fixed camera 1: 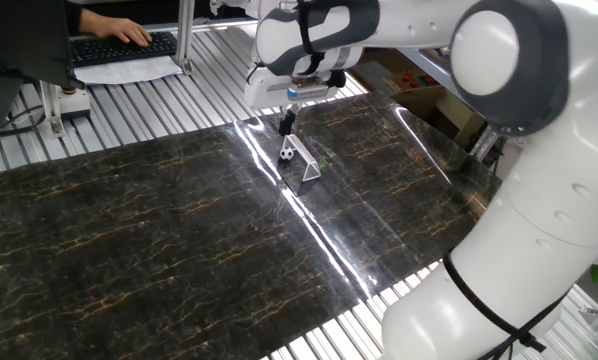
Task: Push the soccer ball into the goal
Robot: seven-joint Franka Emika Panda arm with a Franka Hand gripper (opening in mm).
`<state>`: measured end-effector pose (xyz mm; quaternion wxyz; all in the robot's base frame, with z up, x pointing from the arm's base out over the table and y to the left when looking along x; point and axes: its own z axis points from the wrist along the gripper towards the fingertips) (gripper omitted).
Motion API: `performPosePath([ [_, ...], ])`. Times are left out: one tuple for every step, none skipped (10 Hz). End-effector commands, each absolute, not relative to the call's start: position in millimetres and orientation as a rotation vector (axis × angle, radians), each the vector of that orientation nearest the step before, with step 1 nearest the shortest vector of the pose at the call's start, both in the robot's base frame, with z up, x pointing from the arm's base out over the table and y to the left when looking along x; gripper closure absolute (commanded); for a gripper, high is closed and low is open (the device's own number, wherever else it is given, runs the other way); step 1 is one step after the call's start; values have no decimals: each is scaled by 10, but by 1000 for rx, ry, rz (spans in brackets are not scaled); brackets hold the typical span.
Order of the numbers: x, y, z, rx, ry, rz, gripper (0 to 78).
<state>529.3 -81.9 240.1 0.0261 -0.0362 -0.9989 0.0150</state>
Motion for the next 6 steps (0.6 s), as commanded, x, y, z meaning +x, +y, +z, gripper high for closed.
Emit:
performPosePath([
  [5251,-787,2464,-120,-3087,45,776],
  [5250,-789,2465,-128,-3089,47,776],
  [5251,-790,2464,-131,-3090,52,776],
  [5252,-791,2464,-131,-3091,53,776],
  [5252,-791,2464,-137,-3094,52,776],
  [5252,-792,2464,-143,-3098,51,776],
])
